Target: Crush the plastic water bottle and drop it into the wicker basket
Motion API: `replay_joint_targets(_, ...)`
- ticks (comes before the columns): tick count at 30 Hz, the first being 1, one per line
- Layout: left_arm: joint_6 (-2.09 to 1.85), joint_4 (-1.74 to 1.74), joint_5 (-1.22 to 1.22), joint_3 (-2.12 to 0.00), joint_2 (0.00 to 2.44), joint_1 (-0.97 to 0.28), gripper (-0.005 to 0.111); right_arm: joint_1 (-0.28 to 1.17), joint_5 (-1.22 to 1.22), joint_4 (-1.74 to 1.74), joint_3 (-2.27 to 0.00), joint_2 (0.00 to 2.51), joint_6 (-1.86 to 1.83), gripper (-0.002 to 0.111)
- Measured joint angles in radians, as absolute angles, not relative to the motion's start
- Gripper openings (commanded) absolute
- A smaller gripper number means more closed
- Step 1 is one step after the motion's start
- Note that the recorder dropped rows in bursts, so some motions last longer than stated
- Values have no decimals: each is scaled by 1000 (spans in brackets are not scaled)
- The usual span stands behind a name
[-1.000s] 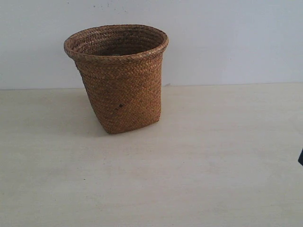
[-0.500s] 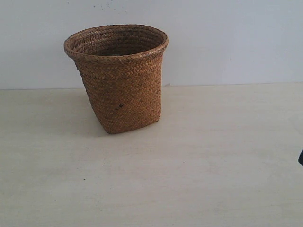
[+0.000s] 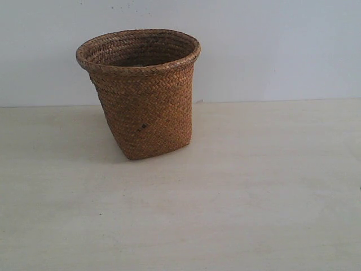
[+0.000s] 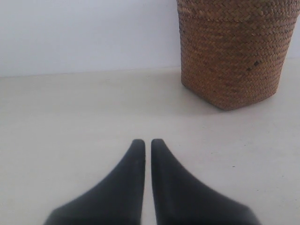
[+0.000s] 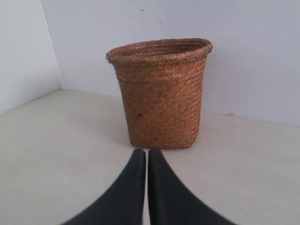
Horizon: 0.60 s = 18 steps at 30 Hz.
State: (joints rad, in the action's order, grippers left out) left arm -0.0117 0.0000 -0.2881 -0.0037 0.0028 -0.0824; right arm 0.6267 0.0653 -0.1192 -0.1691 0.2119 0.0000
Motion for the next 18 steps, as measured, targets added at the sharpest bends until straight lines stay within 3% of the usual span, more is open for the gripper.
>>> replay_joint_targets(8,-12,0,-288,-4,3,-82,4,323,136,-106,-169,13,-136,0)
replay_joint_targets(18,-12,0,-288,-4,3,-82,4,-26,304,-104,-169,4,-149,0)
